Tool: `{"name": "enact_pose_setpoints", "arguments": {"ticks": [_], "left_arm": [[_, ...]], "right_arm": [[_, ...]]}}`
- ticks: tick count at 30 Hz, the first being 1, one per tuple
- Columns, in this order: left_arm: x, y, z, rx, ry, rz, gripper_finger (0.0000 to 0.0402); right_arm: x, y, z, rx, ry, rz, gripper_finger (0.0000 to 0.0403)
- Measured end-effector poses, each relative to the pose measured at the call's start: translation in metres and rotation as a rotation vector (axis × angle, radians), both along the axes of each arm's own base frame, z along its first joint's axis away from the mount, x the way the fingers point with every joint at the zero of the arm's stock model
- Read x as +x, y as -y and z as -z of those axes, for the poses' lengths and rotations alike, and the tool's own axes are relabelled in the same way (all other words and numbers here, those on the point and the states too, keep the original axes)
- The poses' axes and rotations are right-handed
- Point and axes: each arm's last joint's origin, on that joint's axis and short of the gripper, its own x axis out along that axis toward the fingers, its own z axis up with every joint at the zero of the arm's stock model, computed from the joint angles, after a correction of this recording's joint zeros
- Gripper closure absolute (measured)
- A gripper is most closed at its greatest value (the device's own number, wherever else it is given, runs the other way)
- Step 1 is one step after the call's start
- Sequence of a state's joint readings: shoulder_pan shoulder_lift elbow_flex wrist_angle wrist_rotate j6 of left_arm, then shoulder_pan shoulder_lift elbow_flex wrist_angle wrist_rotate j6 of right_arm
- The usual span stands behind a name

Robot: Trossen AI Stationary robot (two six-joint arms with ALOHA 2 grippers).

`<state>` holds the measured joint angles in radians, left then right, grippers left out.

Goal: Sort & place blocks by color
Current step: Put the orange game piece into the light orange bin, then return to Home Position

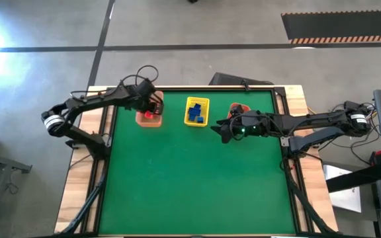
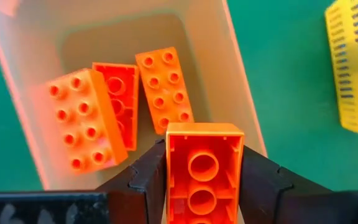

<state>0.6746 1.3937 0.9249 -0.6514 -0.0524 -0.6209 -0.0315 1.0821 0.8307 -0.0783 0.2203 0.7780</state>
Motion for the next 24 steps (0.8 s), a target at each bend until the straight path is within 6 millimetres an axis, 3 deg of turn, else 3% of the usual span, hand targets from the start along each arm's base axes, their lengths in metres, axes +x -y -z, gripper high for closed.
{"name": "enact_pose_setpoints", "arguments": {"ticks": [14,24], "left_arm": [[0.0003,-0.0016,-0.0007,0.031,-0.007,-0.016,0.0224],[0.0004,0.0017,-0.0057,0.035,0.014,0.026,0.0221]], "right_arm": [[0.0,0.0,-0.0001,-0.007,-0.001,-0.003,0.0149],[0.0,0.0,-0.0001,-0.01,-0.002,-0.004,0.0149]]}}
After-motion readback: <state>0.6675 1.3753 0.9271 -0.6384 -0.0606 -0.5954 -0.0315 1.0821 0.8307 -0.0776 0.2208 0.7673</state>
